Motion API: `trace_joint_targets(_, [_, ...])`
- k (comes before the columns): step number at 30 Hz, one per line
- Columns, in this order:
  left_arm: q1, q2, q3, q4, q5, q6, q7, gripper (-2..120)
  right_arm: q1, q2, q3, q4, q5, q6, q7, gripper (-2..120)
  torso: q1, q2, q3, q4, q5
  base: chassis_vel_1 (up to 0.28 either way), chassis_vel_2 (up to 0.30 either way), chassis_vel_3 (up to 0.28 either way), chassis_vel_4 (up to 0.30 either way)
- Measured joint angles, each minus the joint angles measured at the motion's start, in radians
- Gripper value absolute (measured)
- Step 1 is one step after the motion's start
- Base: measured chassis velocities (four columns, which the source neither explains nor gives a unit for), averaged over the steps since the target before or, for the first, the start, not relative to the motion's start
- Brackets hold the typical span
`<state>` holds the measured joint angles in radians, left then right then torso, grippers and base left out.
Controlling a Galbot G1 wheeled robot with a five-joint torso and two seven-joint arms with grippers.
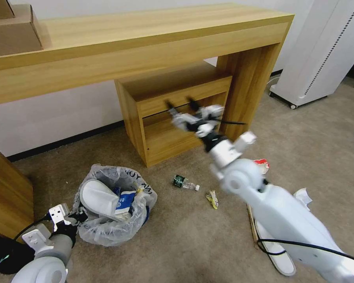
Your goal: Pick up the trash bin and place the garbage on the floor into it.
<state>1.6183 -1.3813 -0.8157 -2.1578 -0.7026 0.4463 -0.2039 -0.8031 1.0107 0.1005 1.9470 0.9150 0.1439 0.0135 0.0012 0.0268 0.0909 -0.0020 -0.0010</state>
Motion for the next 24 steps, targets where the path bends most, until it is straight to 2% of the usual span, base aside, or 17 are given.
trace_joint_targets(1, [0.000, 0.000, 0.000, 0.000, 0.000, 0.000, 0.000, 1, 0.000, 0.000, 0.000, 0.000, 0.000, 0.000, 0.000, 100, 0.000, 0.000, 0.000, 0.0000, 0.0000, 0.000, 0.000, 0.000, 0.000])
trace_joint_targets(4, [0.003, 0.007, 0.001, 0.000, 0.000, -0.002, 0.002, 1, -0.132, 0.010, 0.124, 0.038, -0.037, 0.004, -0.002, 100, 0.000, 0.000, 0.000, 0.0001, -0.0001, 0.000, 0.000, 0.000, 0.000])
trace_joint_targets(5, [0.003, 0.007, 0.001, 0.000, 0.000, -0.002, 0.002, 1, -0.132, 0.010, 0.124, 0.038, -0.037, 0.004, -0.002, 100, 0.000, 0.000, 0.000, 0.0001, -0.0001, 0.000, 0.000, 0.000, 0.000])
trace_joint_targets(8, [0.005, 0.014, 0.007, -0.005, -0.001, -0.003, 0.003, 1, -0.237, 0.040, 0.235, 0.076, -0.081, 0.007, 0.010, 100, 0.000, 0.000, 0.000, 0.0002, -0.0003, 0.000, 0.000, 0.000, 0.000])
trace_joint_targets(12, [0.007, 0.020, 0.012, -0.009, 0.000, -0.003, 0.004, 1, -0.316, 0.075, 0.295, 0.091, -0.133, 0.008, 0.022, 100, 0.000, 0.000, 0.000, 0.0003, -0.0002, 0.000, 0.000, 0.000, 0.000])
trace_joint_targets(17, [0.014, 0.029, 0.018, -0.010, 0.003, -0.008, 0.011, 1, -0.409, 0.131, 0.334, 0.097, -0.225, 0.003, 0.076, 100, 0.000, 0.000, 0.000, 0.0003, -0.0004, 0.000, 0.000, 0.000, 0.000])
trace_joint_targets(24, [0.019, 0.030, 0.031, -0.008, 0.018, -0.014, 0.022, 1, -0.484, 0.171, 0.342, 0.082, -0.339, -0.009, 0.146, 100, 0.000, 0.000, 0.000, 0.0002, -0.0003, 0.000, 0.000, 0.000, 0.000])
